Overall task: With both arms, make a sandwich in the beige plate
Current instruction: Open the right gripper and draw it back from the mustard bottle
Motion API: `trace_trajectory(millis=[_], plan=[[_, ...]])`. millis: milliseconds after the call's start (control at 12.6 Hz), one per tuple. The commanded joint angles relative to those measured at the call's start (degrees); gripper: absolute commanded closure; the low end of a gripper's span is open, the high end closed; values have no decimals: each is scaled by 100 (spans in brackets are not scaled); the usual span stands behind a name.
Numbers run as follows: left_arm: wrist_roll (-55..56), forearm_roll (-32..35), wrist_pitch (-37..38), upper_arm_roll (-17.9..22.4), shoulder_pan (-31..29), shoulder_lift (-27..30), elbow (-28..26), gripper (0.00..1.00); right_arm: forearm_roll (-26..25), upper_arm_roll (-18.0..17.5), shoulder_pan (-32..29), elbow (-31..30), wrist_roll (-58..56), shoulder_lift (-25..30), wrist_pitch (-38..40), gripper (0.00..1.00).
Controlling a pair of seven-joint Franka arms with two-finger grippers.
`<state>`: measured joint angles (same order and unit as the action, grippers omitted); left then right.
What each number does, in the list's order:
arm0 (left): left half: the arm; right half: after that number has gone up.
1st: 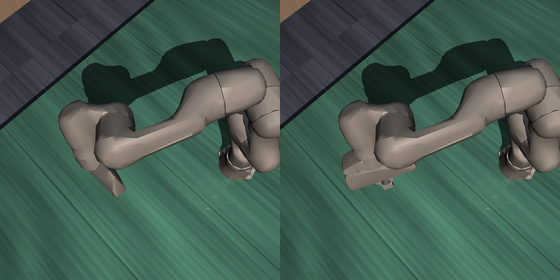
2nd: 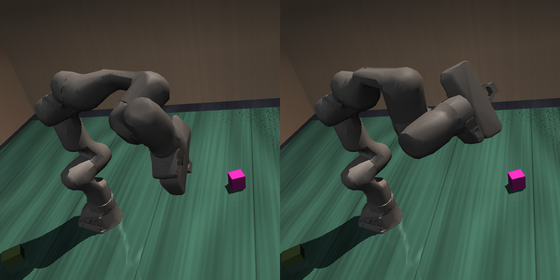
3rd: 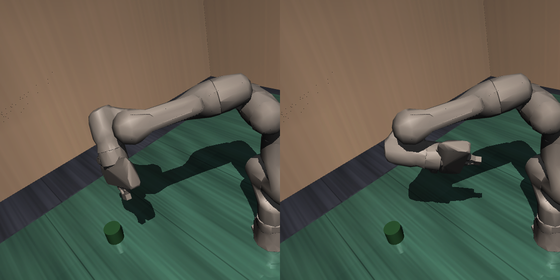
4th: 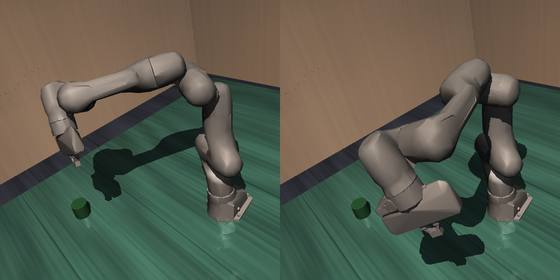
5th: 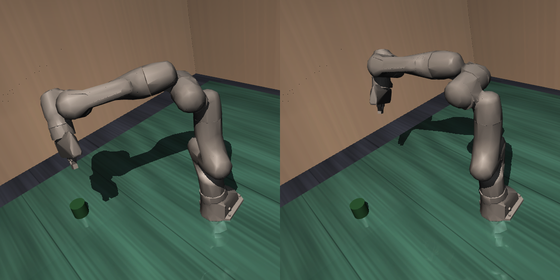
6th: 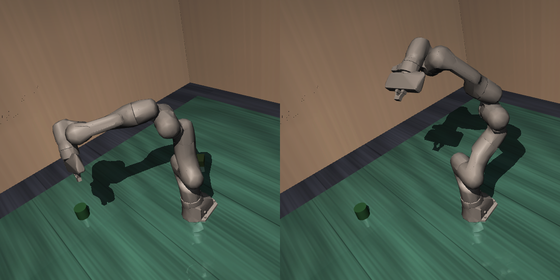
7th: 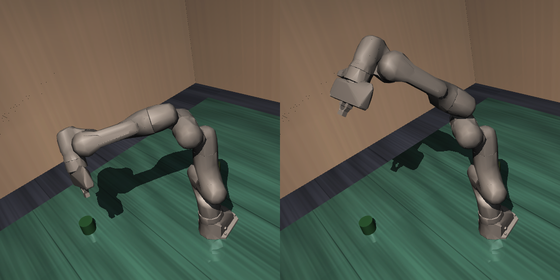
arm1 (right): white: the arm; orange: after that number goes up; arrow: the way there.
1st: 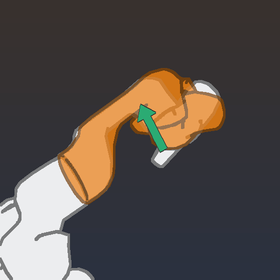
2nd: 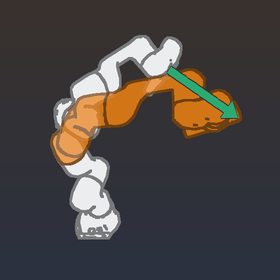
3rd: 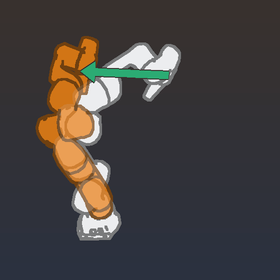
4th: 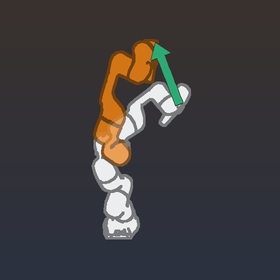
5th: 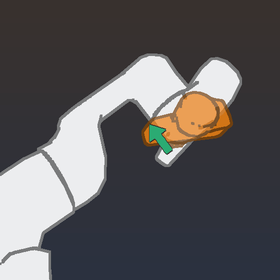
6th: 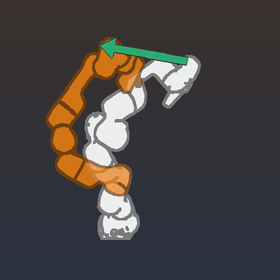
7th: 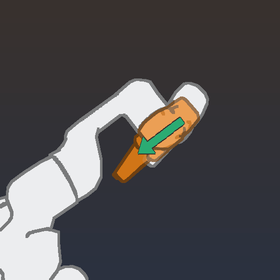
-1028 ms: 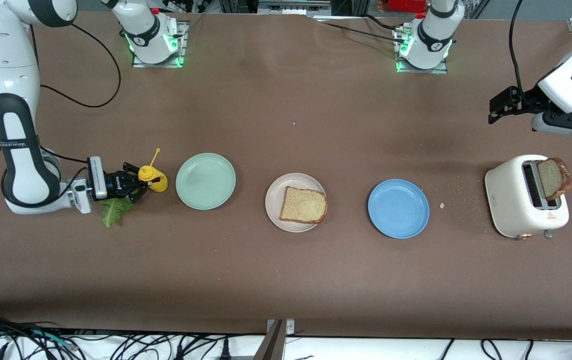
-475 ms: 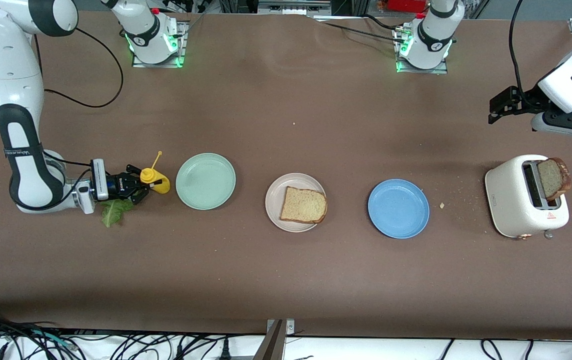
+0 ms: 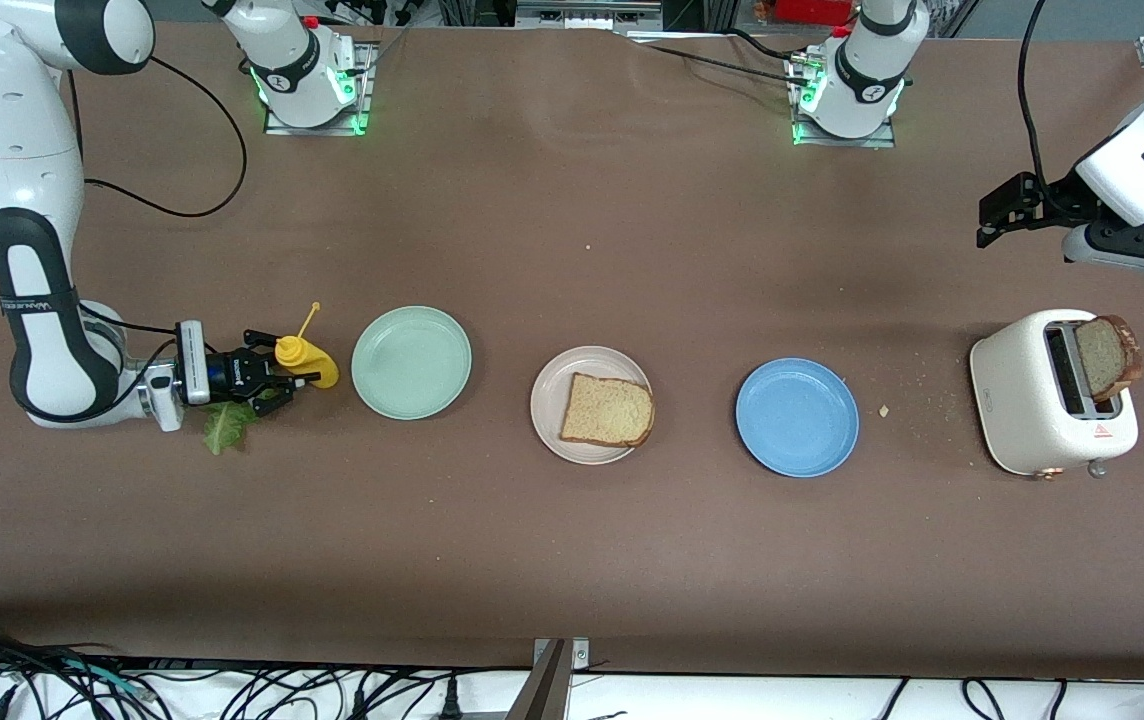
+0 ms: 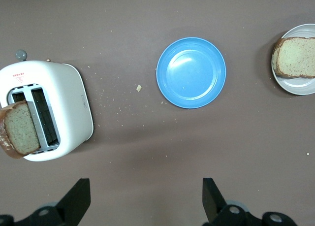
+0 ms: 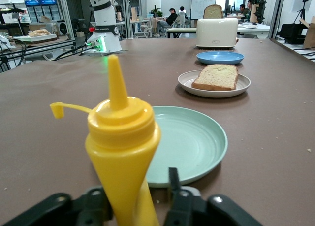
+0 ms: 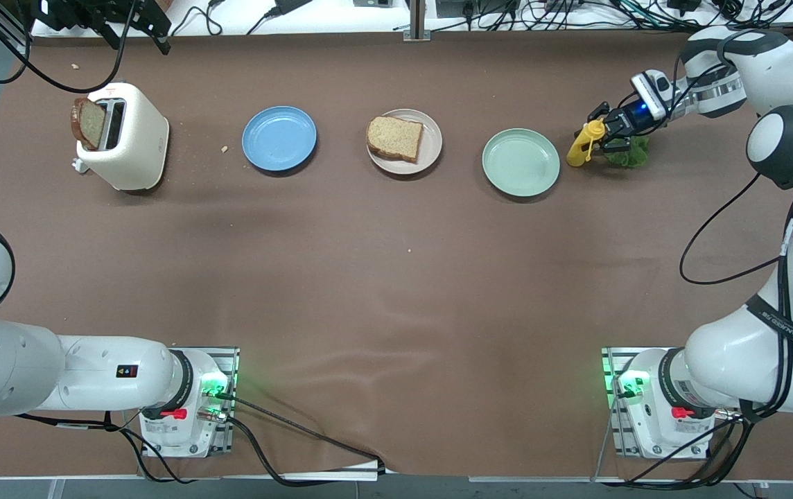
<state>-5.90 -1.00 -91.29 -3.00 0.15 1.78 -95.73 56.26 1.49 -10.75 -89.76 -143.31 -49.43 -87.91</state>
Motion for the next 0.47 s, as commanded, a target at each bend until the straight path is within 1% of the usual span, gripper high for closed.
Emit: trace_trajectory(millis=[0, 158, 396], plan=[[-25, 82, 41, -16, -6, 41, -16, 0, -185, 27, -59, 231, 346, 12, 125, 0], [-17, 82, 41, -25, -6, 41, -16, 0, -501, 149, -41, 310, 714, 213, 99, 0], [-25, 82, 41, -25, -6, 41, -16, 0, -1151, 159, -59, 302, 1663, 722, 55, 0]])
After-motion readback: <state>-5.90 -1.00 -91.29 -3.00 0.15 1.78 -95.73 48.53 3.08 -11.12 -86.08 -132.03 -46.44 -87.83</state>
